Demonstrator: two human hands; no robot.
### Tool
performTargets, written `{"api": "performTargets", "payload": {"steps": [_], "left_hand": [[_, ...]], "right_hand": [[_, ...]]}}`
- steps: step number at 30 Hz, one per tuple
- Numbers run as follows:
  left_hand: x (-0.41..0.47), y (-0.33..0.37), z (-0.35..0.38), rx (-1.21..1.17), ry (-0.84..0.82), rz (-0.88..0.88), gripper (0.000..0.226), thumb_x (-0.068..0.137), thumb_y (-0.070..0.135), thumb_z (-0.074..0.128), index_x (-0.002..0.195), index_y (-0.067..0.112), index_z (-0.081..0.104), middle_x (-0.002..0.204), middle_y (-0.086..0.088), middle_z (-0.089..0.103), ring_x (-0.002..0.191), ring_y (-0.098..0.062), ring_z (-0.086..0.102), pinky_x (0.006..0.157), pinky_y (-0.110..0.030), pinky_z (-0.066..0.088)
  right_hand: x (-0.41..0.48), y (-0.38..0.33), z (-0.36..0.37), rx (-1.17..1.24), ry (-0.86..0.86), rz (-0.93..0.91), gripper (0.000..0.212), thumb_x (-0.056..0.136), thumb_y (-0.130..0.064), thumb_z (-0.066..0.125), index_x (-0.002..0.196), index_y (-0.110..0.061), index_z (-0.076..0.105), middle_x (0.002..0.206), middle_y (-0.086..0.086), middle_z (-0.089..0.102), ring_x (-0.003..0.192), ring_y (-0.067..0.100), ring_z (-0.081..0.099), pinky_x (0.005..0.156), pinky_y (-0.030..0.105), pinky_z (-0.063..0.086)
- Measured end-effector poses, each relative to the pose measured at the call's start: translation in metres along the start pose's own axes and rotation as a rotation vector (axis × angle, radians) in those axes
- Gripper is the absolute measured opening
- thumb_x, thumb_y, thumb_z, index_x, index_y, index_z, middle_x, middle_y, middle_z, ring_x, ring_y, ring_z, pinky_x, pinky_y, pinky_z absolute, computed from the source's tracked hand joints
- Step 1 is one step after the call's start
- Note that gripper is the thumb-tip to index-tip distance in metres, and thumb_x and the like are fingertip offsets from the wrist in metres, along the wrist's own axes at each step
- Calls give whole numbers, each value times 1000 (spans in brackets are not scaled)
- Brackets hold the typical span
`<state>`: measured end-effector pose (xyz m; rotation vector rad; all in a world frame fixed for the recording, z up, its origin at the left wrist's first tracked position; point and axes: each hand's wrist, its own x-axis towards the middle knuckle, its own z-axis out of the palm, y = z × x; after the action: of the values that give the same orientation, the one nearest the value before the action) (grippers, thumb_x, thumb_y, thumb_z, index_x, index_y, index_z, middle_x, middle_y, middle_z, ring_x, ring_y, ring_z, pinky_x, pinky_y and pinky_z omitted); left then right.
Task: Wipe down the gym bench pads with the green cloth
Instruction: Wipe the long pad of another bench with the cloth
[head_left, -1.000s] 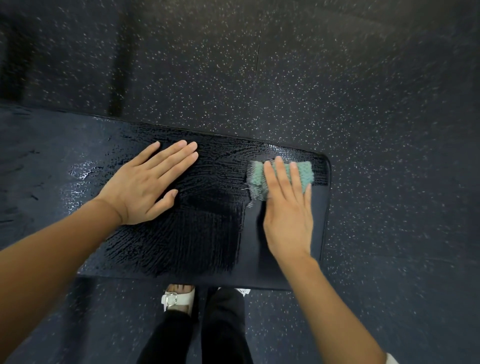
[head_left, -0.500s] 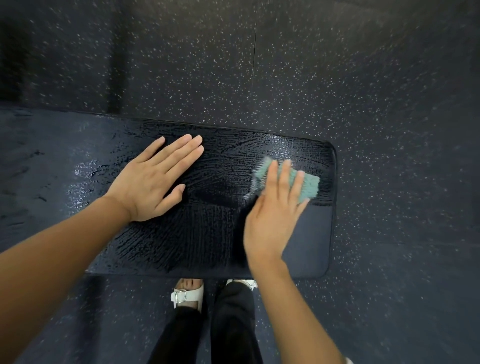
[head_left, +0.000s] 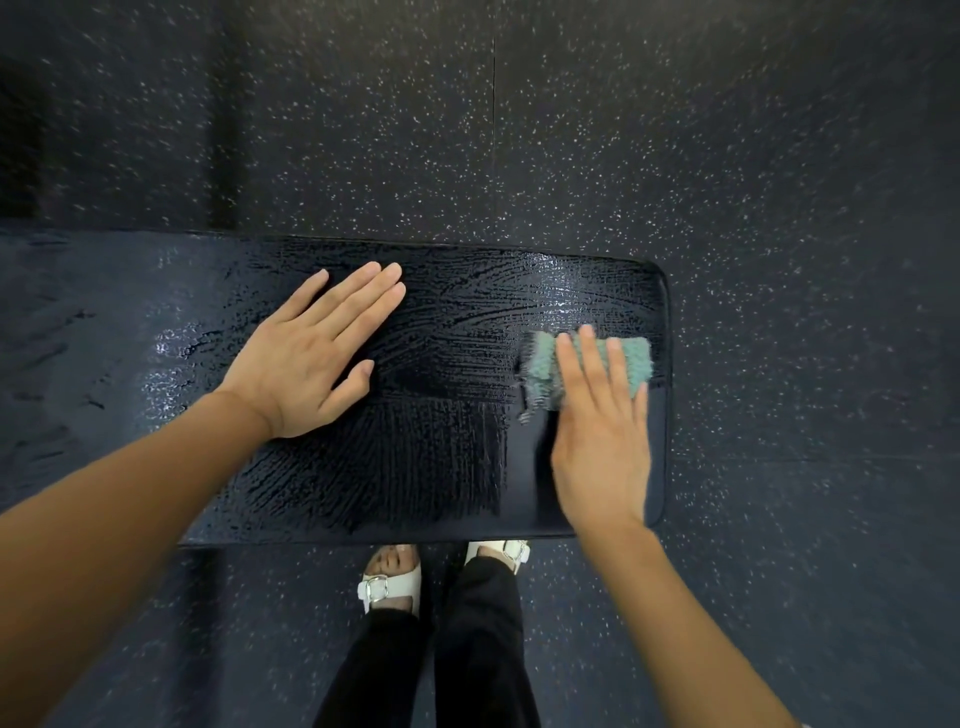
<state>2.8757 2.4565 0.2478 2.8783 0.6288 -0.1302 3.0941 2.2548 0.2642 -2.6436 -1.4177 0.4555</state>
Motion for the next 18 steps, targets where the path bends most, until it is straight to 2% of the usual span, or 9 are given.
{"api": "performTargets", "payload": {"steps": [5, 11, 14, 18], "left_hand": [[0, 0, 1, -5, 11, -1, 67, 97, 35, 26, 158, 9, 14, 167, -6, 11, 154, -21, 10, 123, -47, 13], [-1, 2, 1, -6, 26, -4, 67, 97, 34, 26, 158, 9, 15, 167, -6, 11, 154, -21, 10, 123, -47, 12], [-2, 3, 2, 13, 27, -6, 66, 98, 35, 25, 158, 9, 14, 167, -6, 11, 154, -21, 9, 123, -47, 13], [-3, 5, 3, 37, 16, -14, 66, 99, 37, 23, 158, 8, 13, 167, -7, 9, 154, -21, 8, 123, -49, 13]], "right_hand": [[0, 25, -6, 42, 38, 150, 67, 97, 0, 39, 155, -26, 20, 163, -7, 13, 151, 18, 4, 121, 52, 13], [1, -40, 17, 164, 212, 449, 56, 103, -14, 34, 156, -25, 20, 164, -3, 11, 151, 24, 2, 118, 52, 1], [-8, -72, 28, 149, 204, 357, 56, 100, -23, 27, 155, -26, 22, 164, -2, 13, 151, 26, 5, 116, 53, 3], [-31, -92, 38, 74, 114, 114, 58, 97, -26, 26, 155, -25, 23, 163, -1, 17, 151, 26, 10, 117, 51, 6]]}}
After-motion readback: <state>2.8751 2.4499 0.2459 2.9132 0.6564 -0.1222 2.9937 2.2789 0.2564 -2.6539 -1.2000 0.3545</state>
